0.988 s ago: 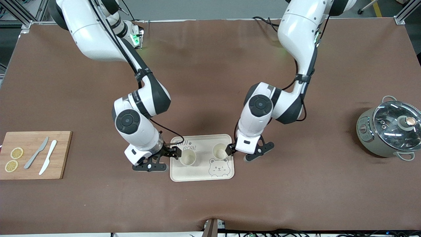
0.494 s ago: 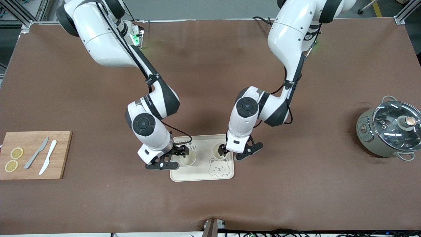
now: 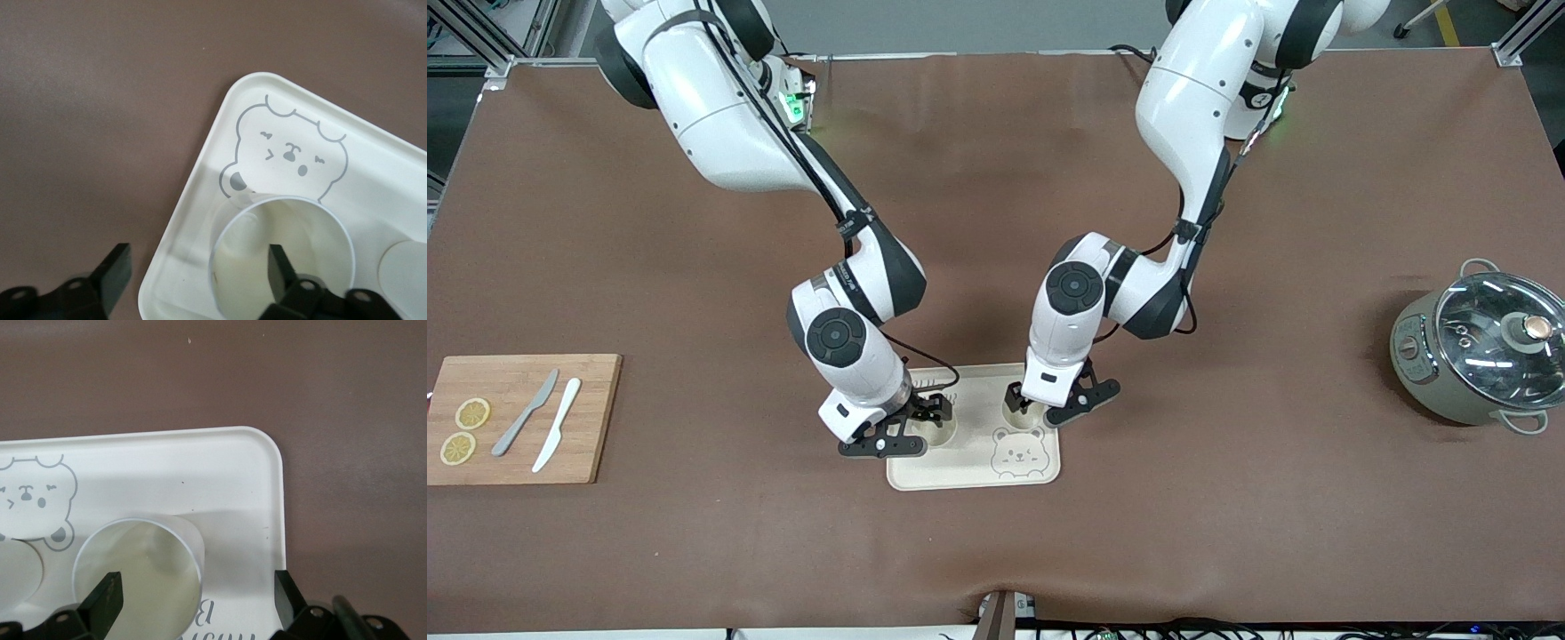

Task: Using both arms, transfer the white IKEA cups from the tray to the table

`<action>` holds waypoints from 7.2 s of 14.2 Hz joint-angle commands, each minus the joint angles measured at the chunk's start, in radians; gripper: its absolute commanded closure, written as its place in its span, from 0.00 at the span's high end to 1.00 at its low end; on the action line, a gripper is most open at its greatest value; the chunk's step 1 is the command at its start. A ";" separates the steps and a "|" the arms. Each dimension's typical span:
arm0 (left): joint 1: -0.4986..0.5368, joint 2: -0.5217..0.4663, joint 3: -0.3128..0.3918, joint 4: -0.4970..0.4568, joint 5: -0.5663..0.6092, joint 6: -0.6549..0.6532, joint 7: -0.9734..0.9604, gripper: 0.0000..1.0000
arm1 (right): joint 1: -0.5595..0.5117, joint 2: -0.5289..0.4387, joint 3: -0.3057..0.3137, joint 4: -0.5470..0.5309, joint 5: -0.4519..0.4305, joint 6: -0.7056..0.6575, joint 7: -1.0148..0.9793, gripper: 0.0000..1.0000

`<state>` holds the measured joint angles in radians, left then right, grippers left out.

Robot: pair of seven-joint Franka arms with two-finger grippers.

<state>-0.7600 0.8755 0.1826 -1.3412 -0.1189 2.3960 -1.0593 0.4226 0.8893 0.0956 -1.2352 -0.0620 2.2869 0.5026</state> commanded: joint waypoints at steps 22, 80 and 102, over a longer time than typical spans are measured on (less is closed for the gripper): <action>0.105 -0.102 0.055 0.014 0.035 -0.136 0.125 0.00 | 0.013 0.068 -0.008 0.026 -0.036 0.069 0.027 0.00; 0.617 -0.423 -0.046 -0.088 0.036 -0.431 0.944 1.00 | -0.596 -0.029 0.095 -0.144 0.001 0.029 -0.921 1.00; 0.761 -0.693 -0.139 0.014 0.033 -0.768 0.995 1.00 | -0.587 -0.472 0.141 0.031 -0.005 -0.787 -0.510 1.00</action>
<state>-0.0645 0.1900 0.1148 -1.3321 -0.1056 1.6443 -0.0790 -0.1591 0.4325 0.2335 -1.1758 -0.0675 1.4968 -0.0307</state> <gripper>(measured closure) 0.000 0.000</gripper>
